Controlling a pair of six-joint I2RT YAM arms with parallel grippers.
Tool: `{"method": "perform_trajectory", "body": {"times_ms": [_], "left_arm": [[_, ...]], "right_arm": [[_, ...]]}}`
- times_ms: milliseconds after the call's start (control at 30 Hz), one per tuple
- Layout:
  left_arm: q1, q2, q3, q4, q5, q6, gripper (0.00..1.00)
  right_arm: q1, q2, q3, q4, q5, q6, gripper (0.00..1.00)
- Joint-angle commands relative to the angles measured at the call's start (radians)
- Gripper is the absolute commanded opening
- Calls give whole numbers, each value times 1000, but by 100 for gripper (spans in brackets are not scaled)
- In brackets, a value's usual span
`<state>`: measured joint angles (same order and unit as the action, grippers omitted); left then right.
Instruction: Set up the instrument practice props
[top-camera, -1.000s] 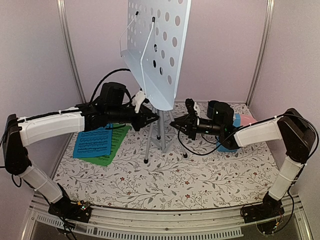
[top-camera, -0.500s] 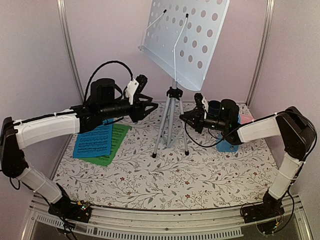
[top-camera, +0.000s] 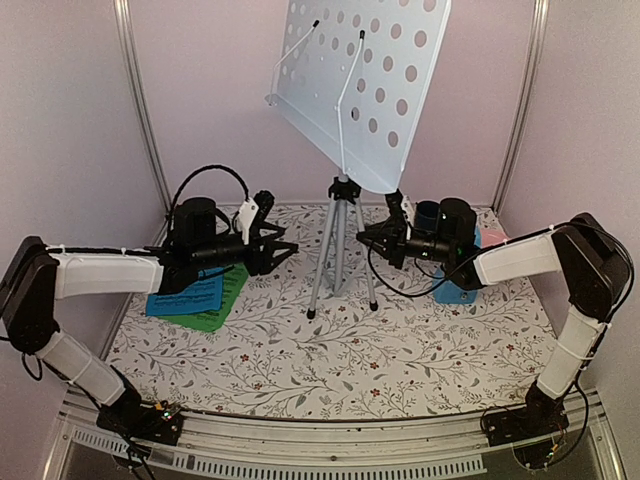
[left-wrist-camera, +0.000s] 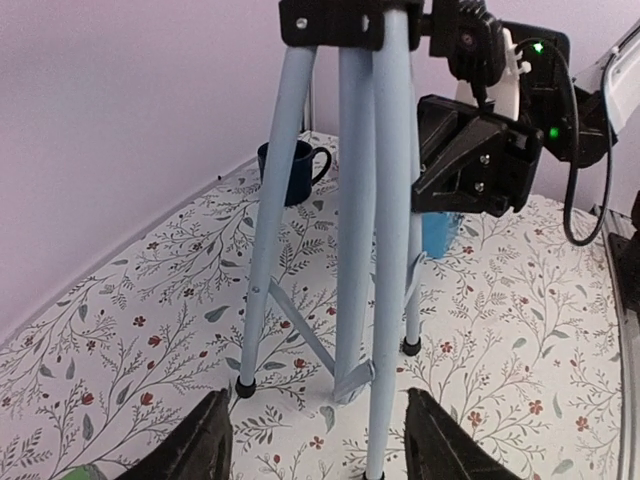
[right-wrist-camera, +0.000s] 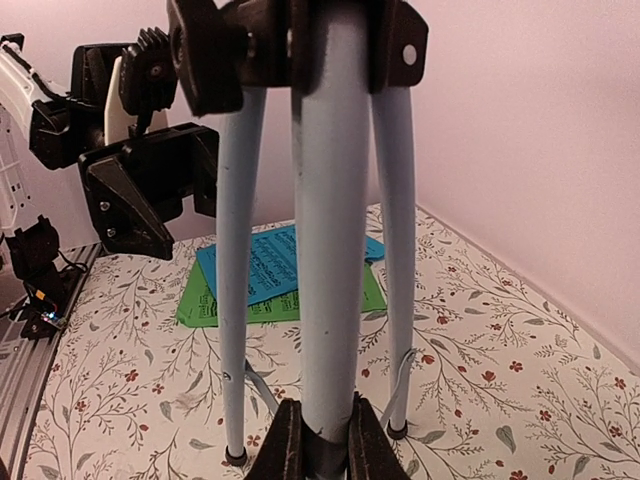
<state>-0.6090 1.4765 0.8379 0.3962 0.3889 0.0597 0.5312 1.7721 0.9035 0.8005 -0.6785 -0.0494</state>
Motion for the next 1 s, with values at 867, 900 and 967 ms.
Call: {"method": "perform_trajectory", "body": {"times_ms": [867,900,967], "left_arm": [[20,620,385,186,91,327,52],[20,623,385,188,85,327,51],[20,619,377,207,64,332,46]], "right_arm": [[-22,111,139,-400,-66,-288,0],[-22,112,141,-407,-62,-295,0],[-21,111,142,-422,-51,-310,0]]}}
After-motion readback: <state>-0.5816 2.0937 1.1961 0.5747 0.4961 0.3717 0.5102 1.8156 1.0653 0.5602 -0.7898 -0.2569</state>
